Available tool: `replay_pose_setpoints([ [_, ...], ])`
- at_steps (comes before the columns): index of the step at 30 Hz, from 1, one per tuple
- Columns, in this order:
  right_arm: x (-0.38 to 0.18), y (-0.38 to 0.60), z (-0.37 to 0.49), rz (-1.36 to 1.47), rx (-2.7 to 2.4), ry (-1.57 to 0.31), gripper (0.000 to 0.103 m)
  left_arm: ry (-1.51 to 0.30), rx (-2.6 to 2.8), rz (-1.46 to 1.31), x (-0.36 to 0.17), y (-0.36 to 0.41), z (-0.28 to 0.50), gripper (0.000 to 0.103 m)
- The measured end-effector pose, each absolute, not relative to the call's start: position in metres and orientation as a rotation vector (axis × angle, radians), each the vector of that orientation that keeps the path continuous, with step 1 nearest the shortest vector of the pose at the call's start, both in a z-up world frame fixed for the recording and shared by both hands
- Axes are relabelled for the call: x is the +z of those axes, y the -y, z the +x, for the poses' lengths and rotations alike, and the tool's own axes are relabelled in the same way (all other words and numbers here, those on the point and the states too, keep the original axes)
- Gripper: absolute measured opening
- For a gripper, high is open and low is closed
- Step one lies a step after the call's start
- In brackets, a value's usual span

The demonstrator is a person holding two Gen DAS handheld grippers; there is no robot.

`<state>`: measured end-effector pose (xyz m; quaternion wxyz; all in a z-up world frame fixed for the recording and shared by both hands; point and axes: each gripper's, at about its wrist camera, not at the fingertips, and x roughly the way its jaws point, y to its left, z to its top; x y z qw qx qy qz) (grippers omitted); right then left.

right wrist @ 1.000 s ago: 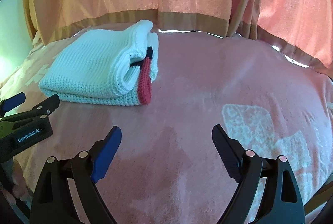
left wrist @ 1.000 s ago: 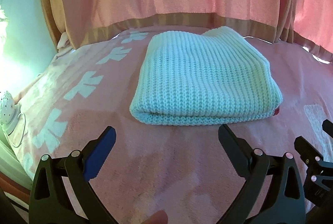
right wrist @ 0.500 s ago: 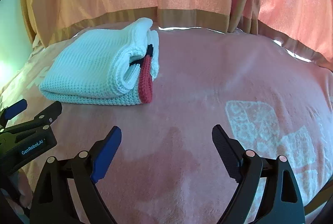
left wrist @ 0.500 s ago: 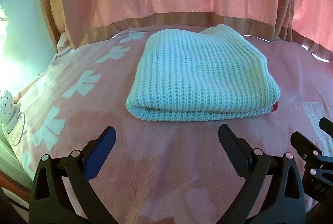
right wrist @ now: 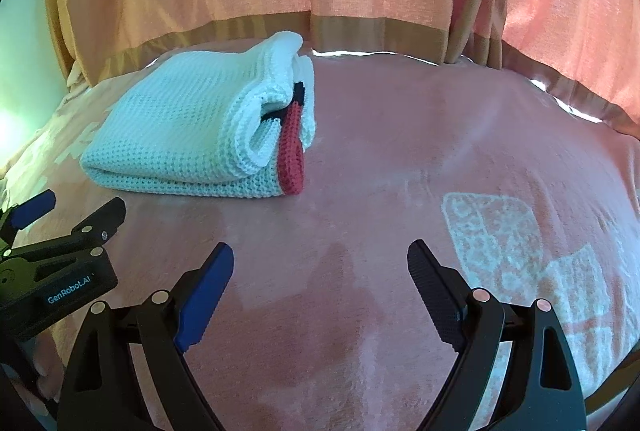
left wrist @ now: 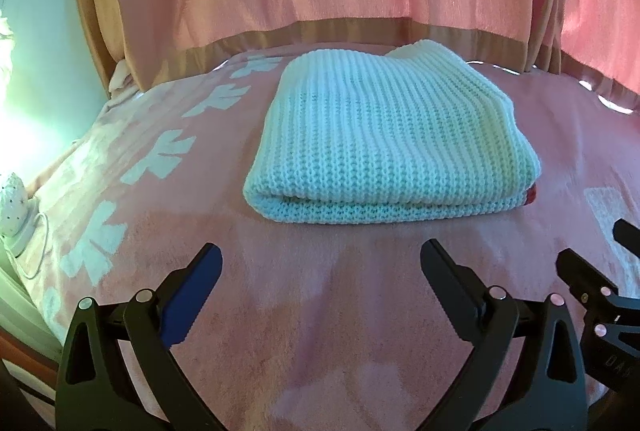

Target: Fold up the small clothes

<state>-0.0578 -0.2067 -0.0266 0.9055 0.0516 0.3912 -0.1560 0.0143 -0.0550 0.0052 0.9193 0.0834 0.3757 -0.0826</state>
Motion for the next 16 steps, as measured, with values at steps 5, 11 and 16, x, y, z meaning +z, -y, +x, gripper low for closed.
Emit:
replay_pose_setpoints([
  [5, -0.0278, 0.2031, -0.0576, 0.102, -0.314, -0.81, 0.086, -0.763, -0.191, 0.167, 0.0016, 0.0559, 0.01, 0.098],
  [11, -0.0275, 0.2027, -0.0572, 0.097, -0.309, -0.808, 0.086, -0.779, -0.196, 0.169, 0.0004, 0.0602, 0.0099, 0.098],
  [16, -0.0276, 0.2051, -0.0577, 0.102, -0.308, -0.806, 0.086, -0.777, -0.19, 0.168, 0.0009, 0.0612, 0.0104, 0.098],
])
